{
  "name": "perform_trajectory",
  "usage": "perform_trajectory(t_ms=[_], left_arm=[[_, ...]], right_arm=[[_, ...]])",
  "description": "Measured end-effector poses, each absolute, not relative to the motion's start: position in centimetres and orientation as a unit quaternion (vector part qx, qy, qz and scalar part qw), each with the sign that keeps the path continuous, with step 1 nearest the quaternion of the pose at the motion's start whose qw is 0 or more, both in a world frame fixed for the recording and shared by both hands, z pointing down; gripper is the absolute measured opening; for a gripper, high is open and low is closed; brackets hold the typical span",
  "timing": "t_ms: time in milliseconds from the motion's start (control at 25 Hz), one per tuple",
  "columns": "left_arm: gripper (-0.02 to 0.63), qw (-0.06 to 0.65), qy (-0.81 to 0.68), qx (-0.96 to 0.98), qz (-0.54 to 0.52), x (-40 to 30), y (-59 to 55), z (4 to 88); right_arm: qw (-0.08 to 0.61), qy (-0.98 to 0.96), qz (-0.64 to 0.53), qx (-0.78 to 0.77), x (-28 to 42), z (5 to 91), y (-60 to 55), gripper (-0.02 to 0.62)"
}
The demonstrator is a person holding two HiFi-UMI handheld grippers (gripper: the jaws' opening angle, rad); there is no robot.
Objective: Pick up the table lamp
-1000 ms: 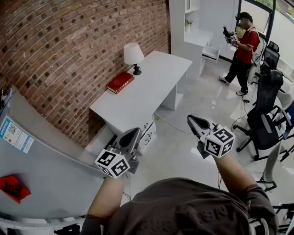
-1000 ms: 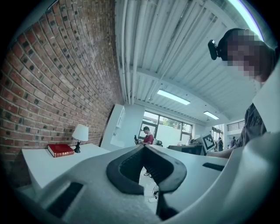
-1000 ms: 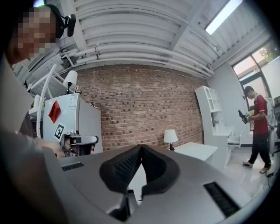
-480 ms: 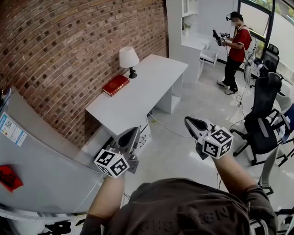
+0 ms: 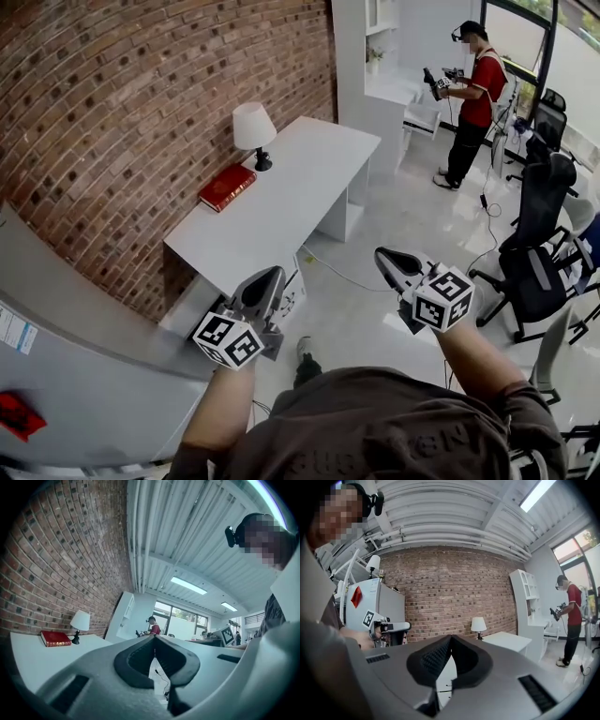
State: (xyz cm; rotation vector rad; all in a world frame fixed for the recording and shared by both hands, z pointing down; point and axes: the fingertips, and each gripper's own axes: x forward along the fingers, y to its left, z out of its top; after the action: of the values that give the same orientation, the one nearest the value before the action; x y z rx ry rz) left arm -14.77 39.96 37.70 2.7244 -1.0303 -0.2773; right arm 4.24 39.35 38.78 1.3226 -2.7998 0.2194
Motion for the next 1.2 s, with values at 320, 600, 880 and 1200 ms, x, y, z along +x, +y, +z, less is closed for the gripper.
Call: perform_trajectory(t_ms=[320, 600, 880, 1200], left_arm=[[-0.002, 0.092, -0.32, 0.937, -0.101, -16.9, 25.7, 37.3], [-0.002, 0.096, -0.301, 0.944, -0.094, -19.6, 12.9, 37.1], [-0.002, 0.099, -0.292, 0.946, -0.094, -21.5, 3.5, 37.1], [-0.002, 0.121, -0.296, 0.944, -0.085, -19.3, -4.2, 38.3]], right_arm=[[0.016, -0.891, 0.06, 0.449, 2.2, 38.5, 27.0, -0.005], [0.013, -0.881, 0.057, 0.47, -1.0, 37.3, 14.3, -0.005], [0.018, -0.881, 0.046, 0.47, -3.8, 36.6, 4.6, -0.005], [0.028, -0.878, 0.065, 0.473, -1.4, 37.6, -3.4, -0.005]])
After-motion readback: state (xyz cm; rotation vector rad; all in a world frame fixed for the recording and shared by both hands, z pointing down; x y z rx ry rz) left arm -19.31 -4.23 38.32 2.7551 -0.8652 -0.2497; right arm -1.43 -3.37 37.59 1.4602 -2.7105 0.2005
